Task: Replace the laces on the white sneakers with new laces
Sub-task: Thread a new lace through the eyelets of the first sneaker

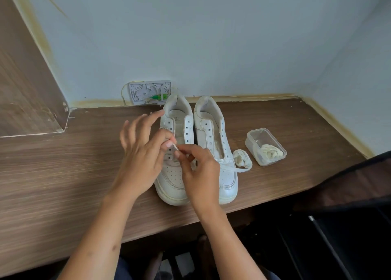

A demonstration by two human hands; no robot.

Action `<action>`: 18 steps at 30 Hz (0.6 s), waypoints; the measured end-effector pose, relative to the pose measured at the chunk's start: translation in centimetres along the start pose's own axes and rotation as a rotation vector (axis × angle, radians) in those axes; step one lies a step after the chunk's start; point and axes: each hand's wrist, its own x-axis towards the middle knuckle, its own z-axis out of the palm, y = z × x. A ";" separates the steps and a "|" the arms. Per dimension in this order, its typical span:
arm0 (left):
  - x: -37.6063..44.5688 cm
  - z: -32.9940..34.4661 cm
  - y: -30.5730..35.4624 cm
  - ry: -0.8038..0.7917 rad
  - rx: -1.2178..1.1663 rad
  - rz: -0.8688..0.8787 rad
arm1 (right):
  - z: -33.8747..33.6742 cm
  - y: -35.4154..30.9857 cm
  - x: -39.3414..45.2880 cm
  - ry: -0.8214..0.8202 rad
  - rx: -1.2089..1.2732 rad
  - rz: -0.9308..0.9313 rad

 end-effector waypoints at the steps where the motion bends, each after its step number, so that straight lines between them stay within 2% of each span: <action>1: 0.0 -0.3 -0.4 -0.029 -0.027 0.016 | 0.1 0.2 0.1 0.015 0.001 0.010; 4: -0.3 -1.1 -1.7 -0.248 -0.039 0.012 | 0.0 0.6 0.5 0.035 -0.048 0.006; 7: -0.5 -1.3 -2.1 -0.472 -0.001 -0.088 | -0.1 0.5 0.7 0.028 -0.112 -0.005; 13: -0.2 -1.3 -1.9 -0.393 0.008 -0.079 | 0.1 0.3 0.5 0.044 -0.317 -0.182; 18: -0.4 -0.7 -2.2 -0.371 -0.063 -0.056 | 1.3 0.2 -0.1 0.042 -0.404 -0.146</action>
